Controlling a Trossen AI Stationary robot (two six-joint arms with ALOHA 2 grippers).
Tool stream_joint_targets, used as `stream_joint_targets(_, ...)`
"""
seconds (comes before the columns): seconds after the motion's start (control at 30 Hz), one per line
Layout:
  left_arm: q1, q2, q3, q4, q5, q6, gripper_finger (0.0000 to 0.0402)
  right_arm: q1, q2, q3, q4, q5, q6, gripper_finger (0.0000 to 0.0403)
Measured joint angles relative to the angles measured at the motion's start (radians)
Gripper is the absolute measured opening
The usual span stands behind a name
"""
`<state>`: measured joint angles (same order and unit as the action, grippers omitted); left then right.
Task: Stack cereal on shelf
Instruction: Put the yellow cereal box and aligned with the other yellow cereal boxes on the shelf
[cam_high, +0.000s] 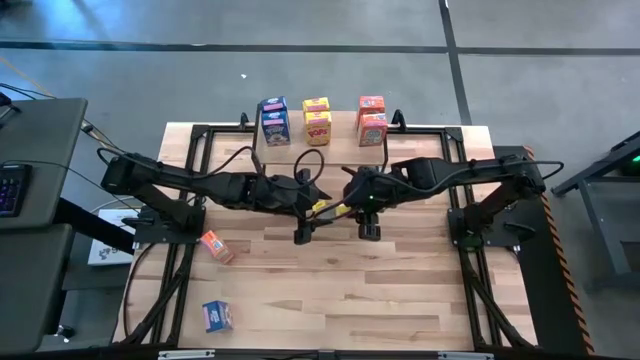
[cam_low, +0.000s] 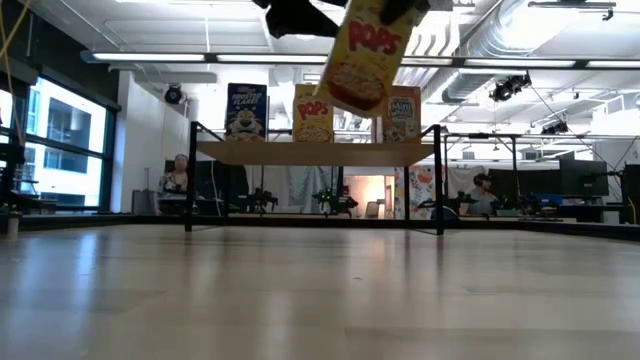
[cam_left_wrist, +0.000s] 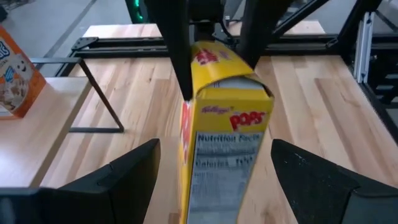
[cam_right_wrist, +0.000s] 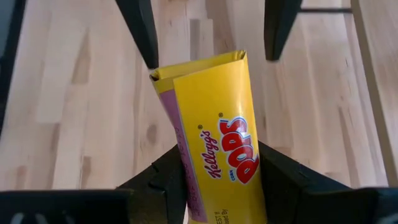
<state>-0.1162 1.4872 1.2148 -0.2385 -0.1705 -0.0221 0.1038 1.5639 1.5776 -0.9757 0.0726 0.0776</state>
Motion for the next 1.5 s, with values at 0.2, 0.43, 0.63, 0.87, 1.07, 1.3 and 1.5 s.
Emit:
stream_joint_targets(0.2, 0.001, 0.0, 0.0, -0.002, 0.0, -0.016, 0.0298, 0.0, 0.0, 0.0, 0.057, -0.006, 0.0, 0.0147)
stream_joint_targets(0.43, 0.005, 0.0, 0.0, -0.003, -0.002, -0.029, 0.0294, 0.0, 0.0, 0.0, 0.069, -0.007, 0.023, 0.0147)
stream_joint_targets(0.63, 0.005, 0.0, 0.0, -0.011, -0.024, -0.044, 0.0264, 0.0, 0.0, 0.0, 0.072, -0.006, 0.03, 0.0147)
stream_joint_targets(0.87, 0.004, 0.007, 0.002, -0.011, -0.02, -0.019, 0.0228, 0.0, 0.0, 0.0, 0.118, -0.007, 0.03, 0.0146)
stream_joint_targets(1.07, 0.004, 0.007, 0.002, -0.017, -0.019, -0.019, 0.0218, 0.0, 0.0, 0.0, 0.112, -0.008, 0.03, 0.0146)
stream_joint_targets(1.3, 0.004, 0.007, 0.002, -0.024, -0.018, -0.018, 0.0195, 0.0, 0.0, 0.0, 0.112, -0.008, 0.027, 0.0146)
stream_joint_targets(1.5, 0.004, 0.007, 0.002, -0.027, -0.015, -0.017, 0.0177, 0.0, 0.001, 0.0, 0.118, -0.012, 0.027, 0.0146)
